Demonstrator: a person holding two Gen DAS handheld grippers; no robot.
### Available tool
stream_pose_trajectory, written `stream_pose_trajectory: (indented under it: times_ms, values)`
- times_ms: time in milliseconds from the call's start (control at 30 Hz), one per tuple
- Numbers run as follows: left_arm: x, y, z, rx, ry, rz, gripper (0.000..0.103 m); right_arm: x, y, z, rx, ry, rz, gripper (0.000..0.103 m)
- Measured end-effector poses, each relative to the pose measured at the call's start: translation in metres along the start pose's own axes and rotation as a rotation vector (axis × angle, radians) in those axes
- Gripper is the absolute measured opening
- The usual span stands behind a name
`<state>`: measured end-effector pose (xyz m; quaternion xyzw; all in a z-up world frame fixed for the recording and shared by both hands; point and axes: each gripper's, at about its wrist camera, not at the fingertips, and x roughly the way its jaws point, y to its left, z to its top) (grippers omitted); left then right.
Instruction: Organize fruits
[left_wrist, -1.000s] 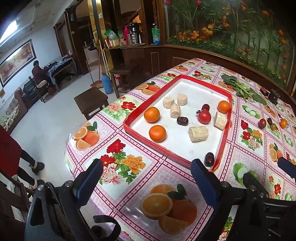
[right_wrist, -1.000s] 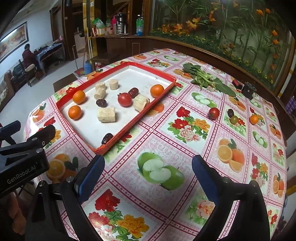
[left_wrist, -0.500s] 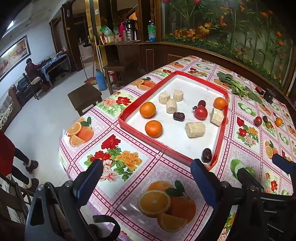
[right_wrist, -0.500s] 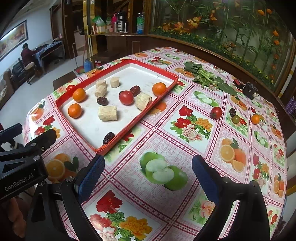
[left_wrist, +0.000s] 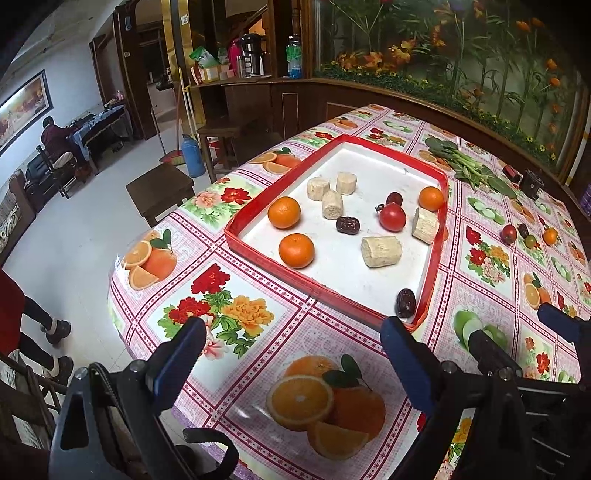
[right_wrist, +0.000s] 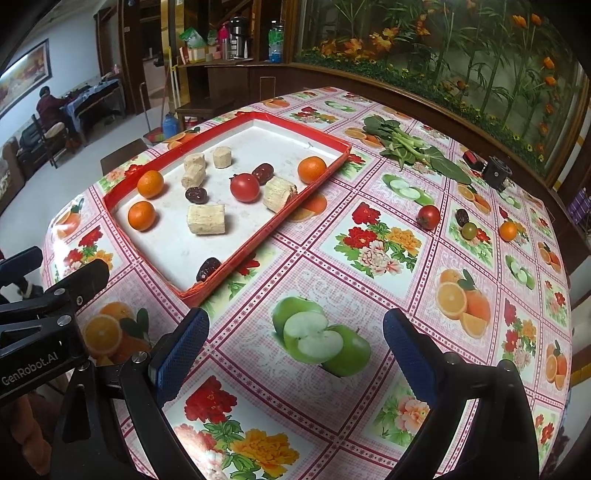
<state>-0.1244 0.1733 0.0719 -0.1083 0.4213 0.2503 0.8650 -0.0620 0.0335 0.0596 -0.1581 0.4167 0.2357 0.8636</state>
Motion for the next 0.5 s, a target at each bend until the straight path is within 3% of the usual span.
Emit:
stream_pose_trajectory:
  times_ms: [500]
  values:
    - [0.012, 0.001, 0.0, -0.027, 0.068, -0.044, 0.097, 0.001, -0.003, 0.0, 0.01, 0.003, -0.005, 0.096]
